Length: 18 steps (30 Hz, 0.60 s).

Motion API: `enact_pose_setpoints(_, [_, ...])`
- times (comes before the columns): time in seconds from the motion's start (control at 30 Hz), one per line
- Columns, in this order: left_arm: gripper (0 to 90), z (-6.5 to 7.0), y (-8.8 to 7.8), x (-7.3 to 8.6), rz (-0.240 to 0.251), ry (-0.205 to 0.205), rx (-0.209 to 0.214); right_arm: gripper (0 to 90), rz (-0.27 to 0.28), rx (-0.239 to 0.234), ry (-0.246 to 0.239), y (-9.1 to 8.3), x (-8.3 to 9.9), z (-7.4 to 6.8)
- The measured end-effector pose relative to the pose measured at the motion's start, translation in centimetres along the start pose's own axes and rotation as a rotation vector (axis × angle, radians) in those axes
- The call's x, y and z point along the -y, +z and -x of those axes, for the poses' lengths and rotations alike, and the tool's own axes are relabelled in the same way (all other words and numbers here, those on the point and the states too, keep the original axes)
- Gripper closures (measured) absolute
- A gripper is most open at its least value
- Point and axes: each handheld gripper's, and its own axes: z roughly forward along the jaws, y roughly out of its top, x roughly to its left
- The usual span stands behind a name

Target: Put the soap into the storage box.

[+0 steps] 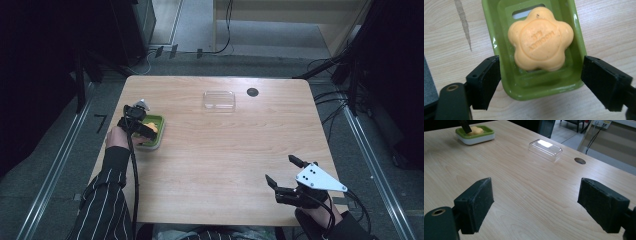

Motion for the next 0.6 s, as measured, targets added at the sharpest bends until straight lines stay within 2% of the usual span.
enact_pose_setpoints(0.13, [13.6, -0.3, -0.7, 1.0, 0.004, -0.018, 0.015, 13.4, 0.010, -0.003, -0.002, -0.2, -0.1, -0.2])
enact_pose_setpoints(0.4, [12.0, -0.6, -1.5, 2.2, 0.021, -0.024, 0.018, 13.4, 0.006, -0.015, -0.022, 0.3, -0.4, -0.6])
enact_pose_setpoints(0.6, [9.8, -0.5, -1.6, 2.9, 0.005, -0.023, 0.020, 13.4, 0.011, -0.012, -0.014, 0.2, -0.4, -0.4])
